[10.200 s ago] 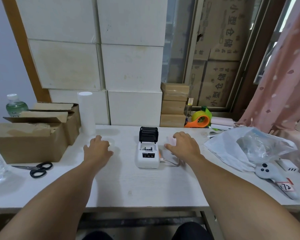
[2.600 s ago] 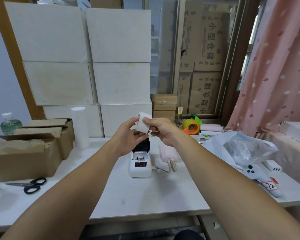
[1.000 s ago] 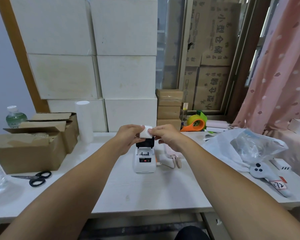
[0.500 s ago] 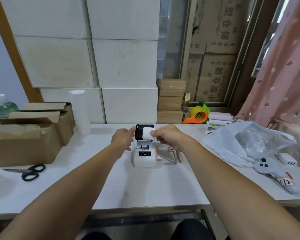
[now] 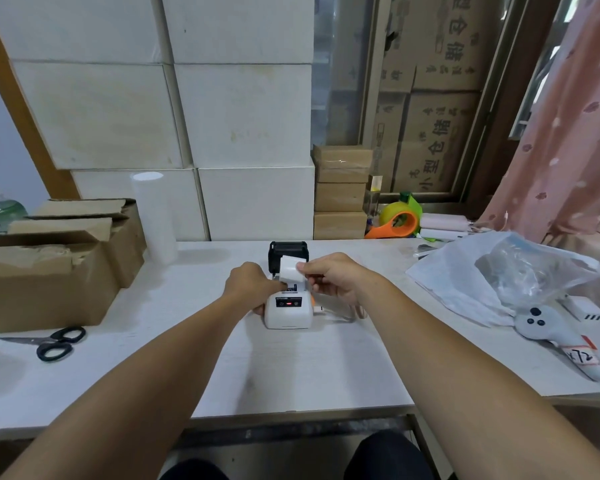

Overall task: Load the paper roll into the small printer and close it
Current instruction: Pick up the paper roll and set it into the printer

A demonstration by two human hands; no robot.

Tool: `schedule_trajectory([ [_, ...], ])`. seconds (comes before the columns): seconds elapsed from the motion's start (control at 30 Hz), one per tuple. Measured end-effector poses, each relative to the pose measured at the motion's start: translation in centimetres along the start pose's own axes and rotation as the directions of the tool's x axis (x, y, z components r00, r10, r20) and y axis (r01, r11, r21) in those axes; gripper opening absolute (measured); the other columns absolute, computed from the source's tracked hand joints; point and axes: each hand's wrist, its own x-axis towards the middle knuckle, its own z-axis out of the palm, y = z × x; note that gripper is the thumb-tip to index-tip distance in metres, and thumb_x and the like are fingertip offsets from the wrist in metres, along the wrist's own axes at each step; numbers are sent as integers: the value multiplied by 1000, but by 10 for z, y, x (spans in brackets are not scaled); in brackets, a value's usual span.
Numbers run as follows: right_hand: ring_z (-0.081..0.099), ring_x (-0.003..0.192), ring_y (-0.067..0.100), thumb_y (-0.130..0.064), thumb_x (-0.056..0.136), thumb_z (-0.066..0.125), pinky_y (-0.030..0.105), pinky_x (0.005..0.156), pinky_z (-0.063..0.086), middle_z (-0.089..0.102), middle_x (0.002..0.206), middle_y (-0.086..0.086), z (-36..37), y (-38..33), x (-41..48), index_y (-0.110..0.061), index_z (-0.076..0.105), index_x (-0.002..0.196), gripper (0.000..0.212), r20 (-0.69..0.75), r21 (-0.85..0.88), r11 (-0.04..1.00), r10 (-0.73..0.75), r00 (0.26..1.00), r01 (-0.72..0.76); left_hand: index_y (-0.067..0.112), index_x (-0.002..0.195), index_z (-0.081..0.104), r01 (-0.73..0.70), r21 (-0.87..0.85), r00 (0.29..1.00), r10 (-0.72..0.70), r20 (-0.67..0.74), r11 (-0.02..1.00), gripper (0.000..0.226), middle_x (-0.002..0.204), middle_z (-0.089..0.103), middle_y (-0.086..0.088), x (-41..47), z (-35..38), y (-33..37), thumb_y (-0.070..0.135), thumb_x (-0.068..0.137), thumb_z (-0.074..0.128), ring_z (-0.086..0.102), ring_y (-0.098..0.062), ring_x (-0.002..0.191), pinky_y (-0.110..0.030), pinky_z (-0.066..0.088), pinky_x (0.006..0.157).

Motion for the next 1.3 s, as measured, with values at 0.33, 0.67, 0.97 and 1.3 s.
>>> schedule_trajectory([
  [0.33,58,59,14,-16,84,88,23,60,56,64,70,7,1,3,0,4,78,107,33,24,-33,997,65,998,-64,9,60,55,25,-62,1000,-25,5,998,21,59,67,-15,0,-2,-1,14,75,70,76,-39,62,-45,63,65],
  [0.67,50,60,14,-17,81,90,25,54,44,64,86,9,1,3,-2,-7,75,94,22,-22,-266,962,61,998,-65,3,69,57,188,-309,980,-200,-6,932,13,68,65,-14,-1,3,-2,7,74,68,56,-28,46,-24,45,42],
  [0.97,51,68,17,-27,83,88,30,69,43,59,72,0,3,1,-4,-10,73,90,24,-33,-468,883,7,999,-21,-4,95,66,291,-458,956,-268,117,840,21,86,71,-21,5,6,-7,9,80,73,70,-31,61,-37,60,57],
  [1.3,49,68,19,-27,81,89,30,68,41,57,78,5,8,7,0,-14,72,90,23,6,-530,846,-56,998,50,6,82,57,207,-498,977,-207,56,842,25,87,67,-16,13,12,-16,29,83,69,65,-33,72,-51,63,84],
])
